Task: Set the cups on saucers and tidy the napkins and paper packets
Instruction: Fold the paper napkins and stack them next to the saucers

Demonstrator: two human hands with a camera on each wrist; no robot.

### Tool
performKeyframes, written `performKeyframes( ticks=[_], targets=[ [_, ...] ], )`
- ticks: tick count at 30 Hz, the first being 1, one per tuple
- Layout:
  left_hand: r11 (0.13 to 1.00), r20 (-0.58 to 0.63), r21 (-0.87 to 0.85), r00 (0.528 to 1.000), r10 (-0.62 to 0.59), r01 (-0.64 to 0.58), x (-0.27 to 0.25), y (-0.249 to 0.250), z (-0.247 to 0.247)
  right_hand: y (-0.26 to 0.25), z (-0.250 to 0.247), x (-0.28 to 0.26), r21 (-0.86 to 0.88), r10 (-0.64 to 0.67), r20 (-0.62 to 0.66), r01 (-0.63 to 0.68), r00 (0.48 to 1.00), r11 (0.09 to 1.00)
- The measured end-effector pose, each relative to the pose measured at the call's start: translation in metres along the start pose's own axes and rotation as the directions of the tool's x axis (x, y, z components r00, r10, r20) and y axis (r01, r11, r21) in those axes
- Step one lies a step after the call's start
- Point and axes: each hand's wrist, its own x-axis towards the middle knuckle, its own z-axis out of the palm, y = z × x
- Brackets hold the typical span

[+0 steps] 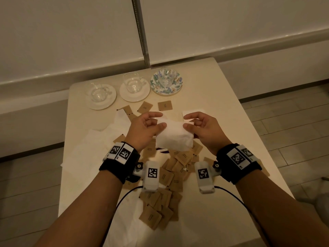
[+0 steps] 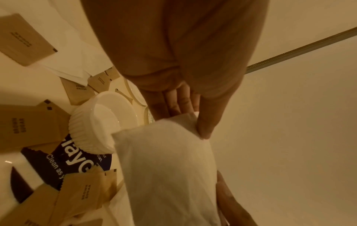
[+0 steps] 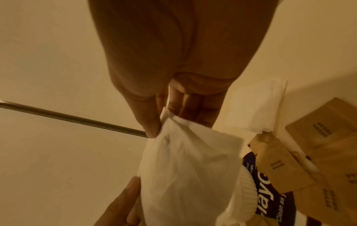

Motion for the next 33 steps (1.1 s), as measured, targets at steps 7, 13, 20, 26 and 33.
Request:
performKeyframes(
  ticks=[7, 13, 20, 26, 33],
  targets=[
    [0.998, -0.006, -0.022, 0.998, -0.057, 0.057, -0.001, -0.002, 0.001, 0.004, 0.003, 0.002, 0.01, 0.017, -0.054, -0.016, 0.998, 1.0],
    [1.0, 0.0, 0.016, 1.0, -0.015, 0.015, -0.001, 0.001, -0.001, 0.004, 0.004, 0.002, -0.025, 0.034, -0.059, -0.035, 0.998, 0.999],
    [1.0, 0.019, 0.027, 1.0, -0.002, 0.001, 0.0, 0.007, 0.0, 0.0, 0.005, 0.0, -0.014, 0.03, 0.024, -0.029, 0.999, 0.999],
    [0.999, 0.075, 0.01, 0.996, -0.046, 0.046, 0.002, 0.011, 0.003, -0.002, 0.005, 0.002, -0.012, 0.033, 0.077, -0.032, 0.996, 0.999],
    [0.986, 0.152, 0.161, 0.988, 0.023, -0.047, 0.004, 0.013, 0.003, -0.011, 0.003, 0.006, -0.371, -0.06, 0.091, 0.09, 0.994, 0.924]
  ],
)
